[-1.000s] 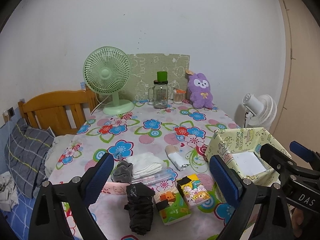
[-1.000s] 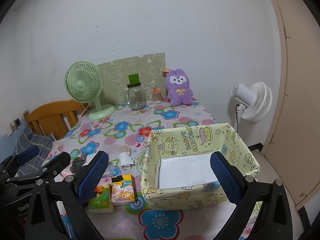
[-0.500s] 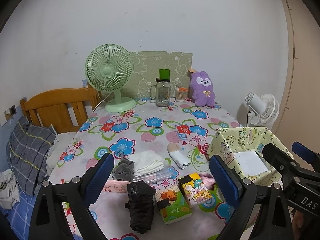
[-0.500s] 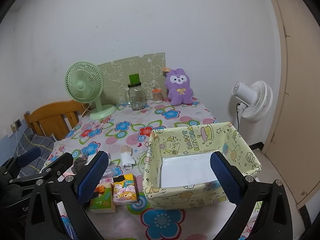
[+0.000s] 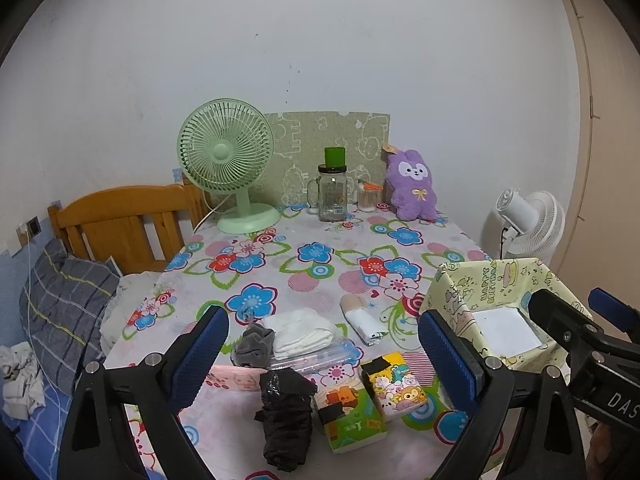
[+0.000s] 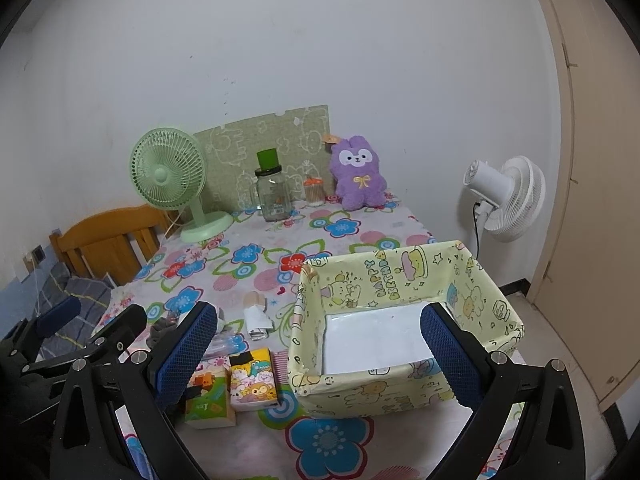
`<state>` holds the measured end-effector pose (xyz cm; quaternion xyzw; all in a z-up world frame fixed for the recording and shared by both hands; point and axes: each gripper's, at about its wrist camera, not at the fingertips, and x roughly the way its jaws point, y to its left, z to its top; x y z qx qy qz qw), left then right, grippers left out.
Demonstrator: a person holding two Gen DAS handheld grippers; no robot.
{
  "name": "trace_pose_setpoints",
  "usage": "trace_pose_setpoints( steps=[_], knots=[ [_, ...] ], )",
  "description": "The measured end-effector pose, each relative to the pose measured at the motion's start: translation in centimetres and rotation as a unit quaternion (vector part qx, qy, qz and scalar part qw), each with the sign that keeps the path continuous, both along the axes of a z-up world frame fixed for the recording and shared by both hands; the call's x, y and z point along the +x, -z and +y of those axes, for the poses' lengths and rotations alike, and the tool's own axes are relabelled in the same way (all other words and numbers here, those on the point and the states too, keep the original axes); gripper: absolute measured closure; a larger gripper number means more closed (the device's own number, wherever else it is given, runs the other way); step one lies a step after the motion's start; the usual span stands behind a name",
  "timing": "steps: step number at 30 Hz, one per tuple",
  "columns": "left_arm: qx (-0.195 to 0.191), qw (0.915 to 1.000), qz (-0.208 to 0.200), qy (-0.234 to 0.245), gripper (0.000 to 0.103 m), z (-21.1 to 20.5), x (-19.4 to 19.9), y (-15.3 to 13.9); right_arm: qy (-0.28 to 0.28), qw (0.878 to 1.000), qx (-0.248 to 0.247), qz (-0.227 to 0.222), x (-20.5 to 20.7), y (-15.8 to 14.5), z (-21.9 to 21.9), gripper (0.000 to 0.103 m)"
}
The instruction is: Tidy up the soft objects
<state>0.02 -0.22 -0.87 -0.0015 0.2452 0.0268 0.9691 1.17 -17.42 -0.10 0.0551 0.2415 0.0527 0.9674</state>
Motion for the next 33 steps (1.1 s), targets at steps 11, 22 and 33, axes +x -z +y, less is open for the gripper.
trace_pose_setpoints(
  steps=[11, 22, 33],
  knots=[
    [-0.002, 1.0, 0.002, 0.0, 0.008, -0.1, -0.2, 0.0, 0.005, 1.0, -0.014, -0.005, -0.3, -0.3, 0.1, 0.0],
    [0.011, 0.9997, -0.002, 0.023, 0.008, -0.4, -0.6, 0.0, 0.007, 1.0, -0.014, -0.008, -0.5, -0.5, 0.1, 0.0],
    [0.006, 0.9996, -0.006, 0.026, 0.008, -0.8, -1.2, 0.3, -0.001, 1.0, -0.013, -0.005, -0.5, -0.3, 0.7, 0.0]
  ],
)
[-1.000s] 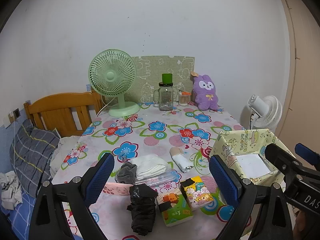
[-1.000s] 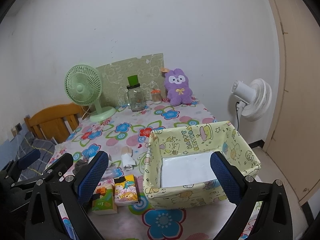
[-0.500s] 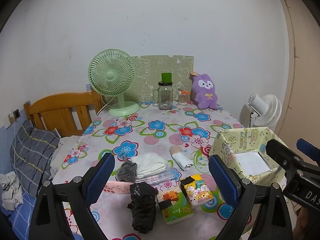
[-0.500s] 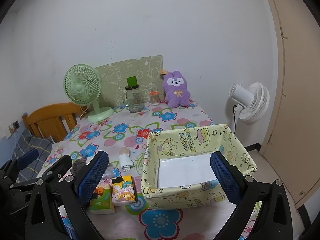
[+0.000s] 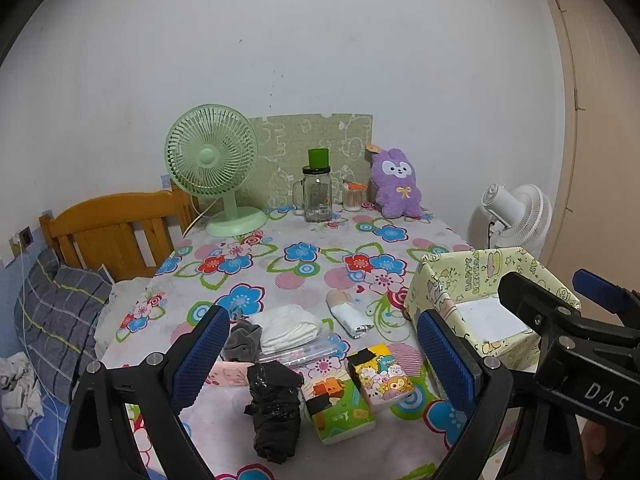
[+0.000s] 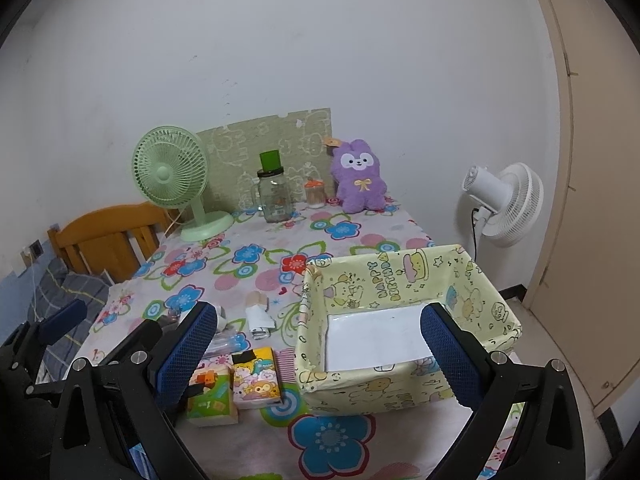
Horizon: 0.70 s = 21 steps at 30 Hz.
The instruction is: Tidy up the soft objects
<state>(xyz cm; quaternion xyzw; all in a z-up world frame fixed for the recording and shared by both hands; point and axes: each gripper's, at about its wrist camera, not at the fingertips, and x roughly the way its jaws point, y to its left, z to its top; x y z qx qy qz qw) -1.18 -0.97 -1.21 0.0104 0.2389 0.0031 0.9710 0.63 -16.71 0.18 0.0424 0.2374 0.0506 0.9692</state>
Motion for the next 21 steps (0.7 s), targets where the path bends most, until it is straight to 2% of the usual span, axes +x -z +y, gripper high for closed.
trace_pose_setpoints(
  steps=[9, 21],
  knots=[
    [-0.008, 0.9998, 0.017, -0.005, 0.011, 0.7, 0.2, 1.8, -0.015, 1.0, 0.007, 0.004, 0.0, 1.1, 1.4, 0.0],
    [-0.022, 0.9972, 0.071, -0.004, 0.018, 2.7, 1.0, 6.1, -0.047, 0.998, 0.022, 0.044, 0.8, 5.2, 4.8, 0.006]
  ],
)
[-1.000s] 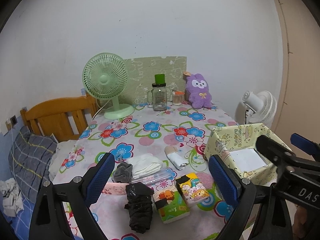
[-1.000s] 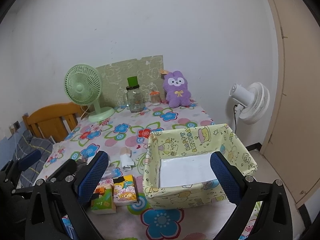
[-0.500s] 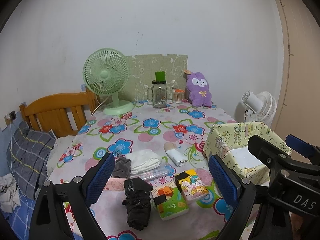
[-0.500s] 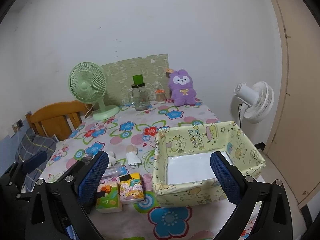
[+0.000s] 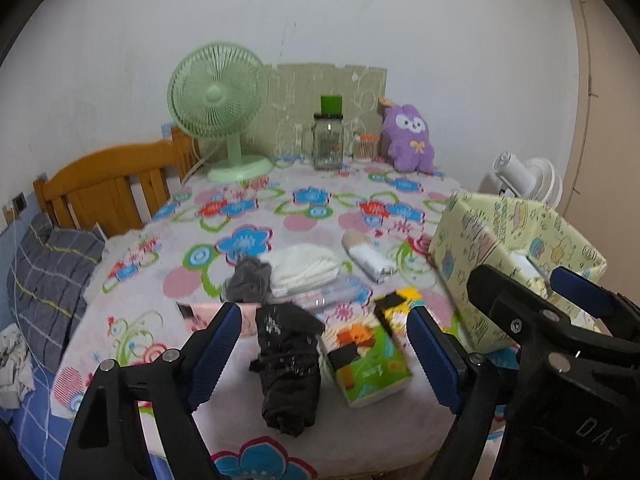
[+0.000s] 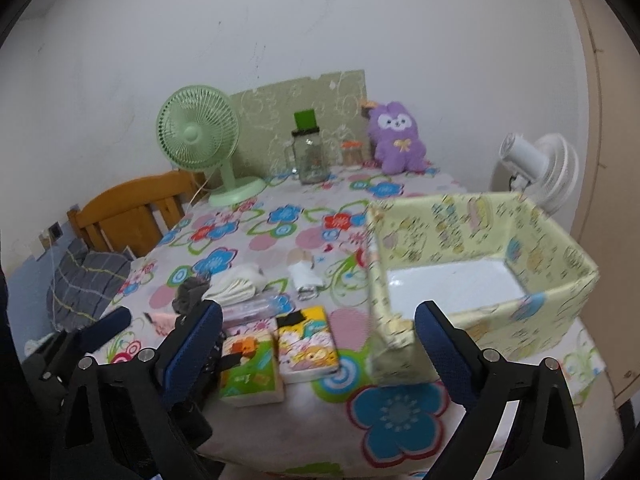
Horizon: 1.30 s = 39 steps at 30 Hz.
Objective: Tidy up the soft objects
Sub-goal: 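Move left gripper to the black bundle while right gripper approaches the green tissue pack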
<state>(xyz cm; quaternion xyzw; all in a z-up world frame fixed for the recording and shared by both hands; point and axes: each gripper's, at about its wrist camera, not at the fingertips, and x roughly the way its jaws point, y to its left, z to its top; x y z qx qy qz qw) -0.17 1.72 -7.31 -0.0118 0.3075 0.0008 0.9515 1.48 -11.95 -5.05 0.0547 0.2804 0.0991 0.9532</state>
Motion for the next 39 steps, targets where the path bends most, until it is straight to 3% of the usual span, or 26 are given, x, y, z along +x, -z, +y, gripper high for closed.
trace_pose_setpoints(
  steps=[12, 18, 25, 32, 39],
  knots=[
    [-0.008, 0.9994, 0.035, 0.001, 0.026, 1.7, 0.7, 2.8, 0.024, 0.999, -0.026, -0.001, -0.6, 1.4, 2.0, 0.008],
    [-0.001, 0.9987, 0.048, 0.016, 0.03, 1.9, 1.0, 3.9, 0.013, 0.999, -0.033, 0.022, -0.9, 2.6, 3.3, 0.011],
    [0.017, 0.9974, 0.067, 0.018, 0.042, 2.5, 1.4, 5.1, 0.006, 0.998, -0.034, 0.049, 0.1, 4.1, 4.5, 0.014],
    [-0.008, 0.9957, 0.087, 0.03, 0.054, 3.3, 2.3, 5.9, -0.004, 0.997, -0.038, 0.069, 1.2, 5.3, 5.8, 0.014],
    [-0.009, 0.9956, 0.083, 0.043, 0.058, 3.4, 2.3, 6.0, -0.013, 0.995, -0.041, 0.092, 2.1, 6.3, 6.8, 0.02]
  ],
)
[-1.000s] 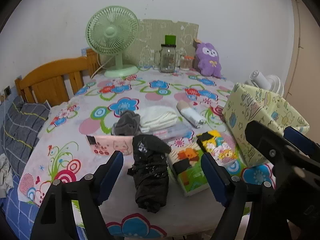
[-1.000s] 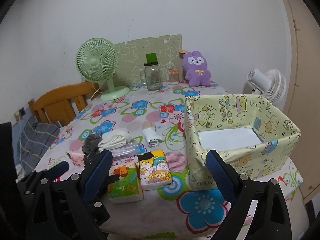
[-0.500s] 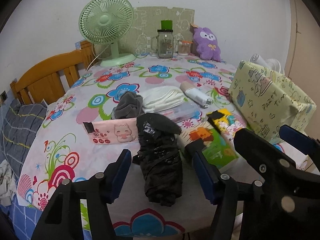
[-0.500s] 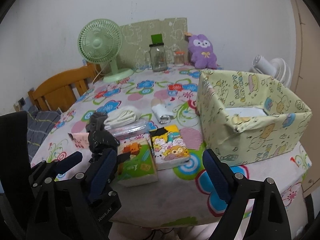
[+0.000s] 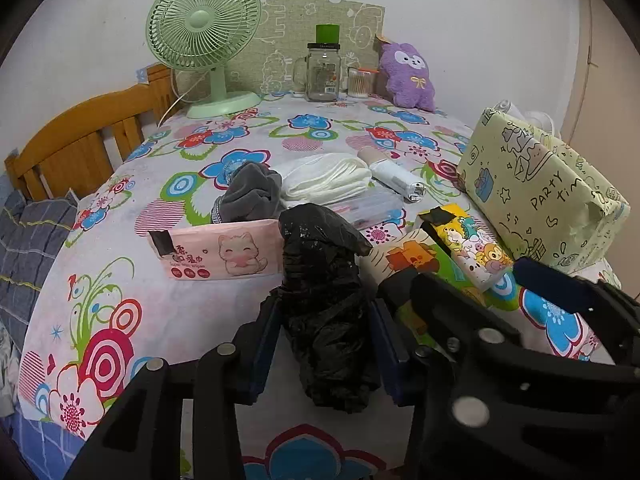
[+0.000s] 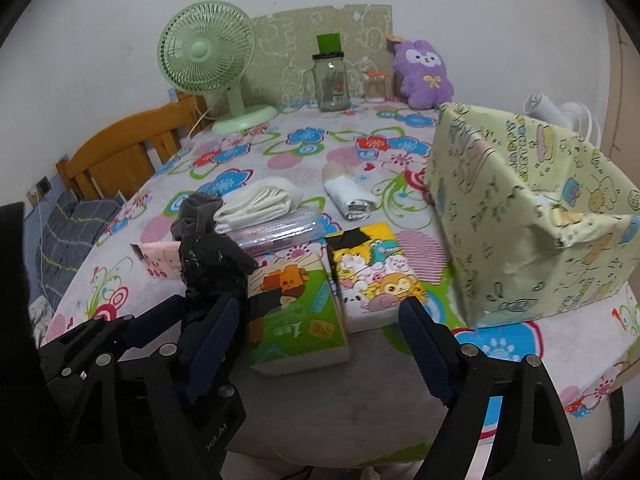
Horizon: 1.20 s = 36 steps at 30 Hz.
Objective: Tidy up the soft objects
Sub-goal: 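Move left gripper to the black bundle while right gripper approaches the green tissue pack, then close left gripper on the black bundle while right gripper closes on the green tissue pack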
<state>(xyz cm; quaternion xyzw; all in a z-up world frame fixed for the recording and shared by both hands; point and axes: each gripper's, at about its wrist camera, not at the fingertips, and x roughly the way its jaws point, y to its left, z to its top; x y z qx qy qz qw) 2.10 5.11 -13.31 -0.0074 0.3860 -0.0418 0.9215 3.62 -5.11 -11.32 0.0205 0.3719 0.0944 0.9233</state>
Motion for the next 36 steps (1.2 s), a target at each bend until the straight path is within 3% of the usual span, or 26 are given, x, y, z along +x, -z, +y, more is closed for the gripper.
trace_pose_setpoints(
  steps=[5, 10, 12, 17, 24, 36],
  knots=[
    [0.019, 0.9998, -0.003, -0.003, 0.059, 0.6, -0.2, 0.1, -0.009, 1.0, 0.008, 0.019, 0.3, 0.6, 0.8, 0.03],
    [0.016, 0.9998, -0.001, -0.006, 0.059, 1.4, -0.2, 0.3, -0.015, 0.999, 0.011, 0.029, 0.6, 1.0, 1.7, 0.033],
    [0.02, 0.9998, -0.002, -0.004, 0.059, 1.3, -0.1, 0.4, -0.01, 0.999, 0.01, 0.034, 1.0, 1.2, 1.8, 0.042],
    [0.024, 0.9997, -0.002, -0.001, 0.06, 1.2, -0.2, 0.4, -0.008, 0.999, 0.01, 0.044, 1.3, 1.4, 2.1, 0.052],
    [0.021, 0.9998, 0.001, 0.0, 0.062, 0.8, 0.1, -0.2, -0.014, 0.999, 0.01, 0.038, 1.2, 0.6, 2.1, 0.055],
    [0.012, 0.9999, -0.009, -0.004, 0.062, -0.2, -0.1, -3.6, -0.014, 1.0, 0.013, 0.013, 1.2, -2.7, 1.0, 0.055]
  ],
)
